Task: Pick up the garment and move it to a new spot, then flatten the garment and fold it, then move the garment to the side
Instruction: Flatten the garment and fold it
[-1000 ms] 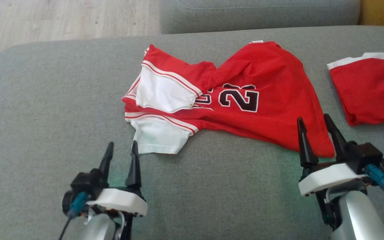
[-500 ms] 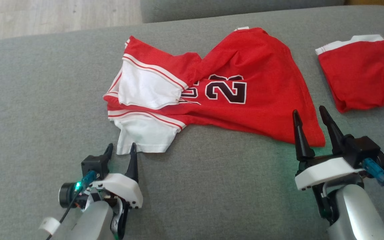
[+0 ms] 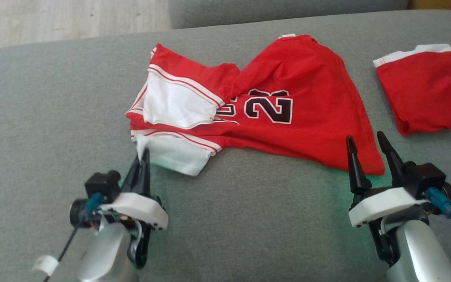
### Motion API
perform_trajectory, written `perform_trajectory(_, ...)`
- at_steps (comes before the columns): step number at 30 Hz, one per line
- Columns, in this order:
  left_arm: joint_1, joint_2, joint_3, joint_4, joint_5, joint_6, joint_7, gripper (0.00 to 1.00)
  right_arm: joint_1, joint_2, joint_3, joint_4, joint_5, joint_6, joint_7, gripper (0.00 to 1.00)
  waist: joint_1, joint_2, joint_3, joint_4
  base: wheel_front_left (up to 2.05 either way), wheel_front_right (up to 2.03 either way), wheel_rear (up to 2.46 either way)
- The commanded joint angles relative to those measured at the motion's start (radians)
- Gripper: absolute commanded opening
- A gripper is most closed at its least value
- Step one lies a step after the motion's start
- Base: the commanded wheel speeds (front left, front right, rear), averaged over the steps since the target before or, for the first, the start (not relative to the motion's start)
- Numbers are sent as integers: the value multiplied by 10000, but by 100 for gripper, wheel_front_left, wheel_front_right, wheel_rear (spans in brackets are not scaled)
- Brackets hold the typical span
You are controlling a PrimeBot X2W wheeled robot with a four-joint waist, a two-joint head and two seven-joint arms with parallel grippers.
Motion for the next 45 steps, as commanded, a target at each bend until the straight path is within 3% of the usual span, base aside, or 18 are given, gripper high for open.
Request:
perform_trajectory(1,-177,178,494,-540,-79,24,-210,0,-231,-37,179,-220,20,-7,42,100,-1,0,-52,94,0,0,0)
perform_trajectory(9,394,170,900,-2259,64,112,-364,0,-94,-37,-18,559,77,-7,587,100,-1,0,-173,353,0,0,0)
perform_trajectory(21,868,50,1459,-3637,334,313,-368,0,-151,-37,-781,1656,-156,-7,1197,100,-1,0,-156,422,0,0,0)
perform_trajectory(31,1012,-26,1419,-3633,450,177,-369,0,-310,-37,-846,2339,35,-7,1445,100,-1,0,-134,422,0,0,0)
perform_trajectory(39,888,-46,1234,-3311,578,86,-369,0,-761,-37,-279,3006,897,-7,1358,100,-1,0,-38,517,0,0,0)
perform_trajectory(40,870,-47,1230,-3278,590,76,-369,0,-813,-37,-178,3101,1056,-7,1386,85,-1,0,-30,530,0,0,0)
perform_trajectory(41,855,-48,1233,-3248,599,66,-369,0,-863,-37,-95,3180,1163,-7,1385,0,-1,0,-30,540,0,0,0)
perform_trajectory(45,820,-49,1332,-3215,638,55,-369,0,-1072,-37,-7,3279,1447,-7,1029,0,-1,0,-105,554,0,0,0)
